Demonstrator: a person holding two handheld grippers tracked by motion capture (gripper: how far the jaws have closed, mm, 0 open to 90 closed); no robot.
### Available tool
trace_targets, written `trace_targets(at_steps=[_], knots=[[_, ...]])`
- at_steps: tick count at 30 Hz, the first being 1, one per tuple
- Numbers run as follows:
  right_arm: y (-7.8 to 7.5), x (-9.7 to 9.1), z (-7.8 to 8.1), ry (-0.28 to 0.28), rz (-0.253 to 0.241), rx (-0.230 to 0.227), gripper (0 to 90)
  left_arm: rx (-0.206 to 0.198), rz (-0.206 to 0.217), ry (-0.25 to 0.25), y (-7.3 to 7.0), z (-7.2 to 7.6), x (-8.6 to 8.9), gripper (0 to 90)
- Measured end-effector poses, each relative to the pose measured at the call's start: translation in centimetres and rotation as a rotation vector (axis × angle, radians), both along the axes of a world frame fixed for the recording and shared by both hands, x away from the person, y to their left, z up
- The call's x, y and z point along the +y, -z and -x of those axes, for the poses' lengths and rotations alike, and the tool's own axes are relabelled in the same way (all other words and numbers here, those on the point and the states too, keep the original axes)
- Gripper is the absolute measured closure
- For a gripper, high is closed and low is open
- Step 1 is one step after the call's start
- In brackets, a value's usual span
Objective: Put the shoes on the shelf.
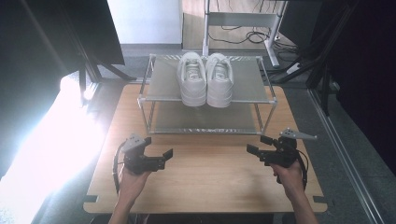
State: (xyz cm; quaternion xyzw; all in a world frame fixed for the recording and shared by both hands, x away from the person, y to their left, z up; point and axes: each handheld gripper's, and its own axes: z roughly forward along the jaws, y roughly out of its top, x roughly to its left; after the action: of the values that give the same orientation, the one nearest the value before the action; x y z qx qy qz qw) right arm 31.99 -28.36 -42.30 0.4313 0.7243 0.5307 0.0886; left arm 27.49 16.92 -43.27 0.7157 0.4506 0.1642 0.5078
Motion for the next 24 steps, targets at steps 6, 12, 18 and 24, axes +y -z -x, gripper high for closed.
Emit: trace_targets(at_steps=[6, 12, 18, 24], knots=[[2.1, 0.4, 0.7, 0.002, 0.141, 0.027, 4.5, 0.02, -0.078, -0.018, 2.5, 1.0, -0.3, 0.0], [4.5, 0.7, 1.3, 0.012, 0.25, 0.055, 3.4, 0.068, -0.149, -0.022, 5.2, 1.7, -0.8, 0.0], [6.7, 1.3, 1.7, 0.004, 0.346, 0.055, 2.5, 0.146, -0.273, 0.002, 6.6, 2.0, -2.1, 0.0], [8.2, 1.6, 1.5, -0.011, 0.417, 0.07, 2.5, 0.159, -0.381, 0.007, 7.3, 2.0, -3.2, 0.0]])
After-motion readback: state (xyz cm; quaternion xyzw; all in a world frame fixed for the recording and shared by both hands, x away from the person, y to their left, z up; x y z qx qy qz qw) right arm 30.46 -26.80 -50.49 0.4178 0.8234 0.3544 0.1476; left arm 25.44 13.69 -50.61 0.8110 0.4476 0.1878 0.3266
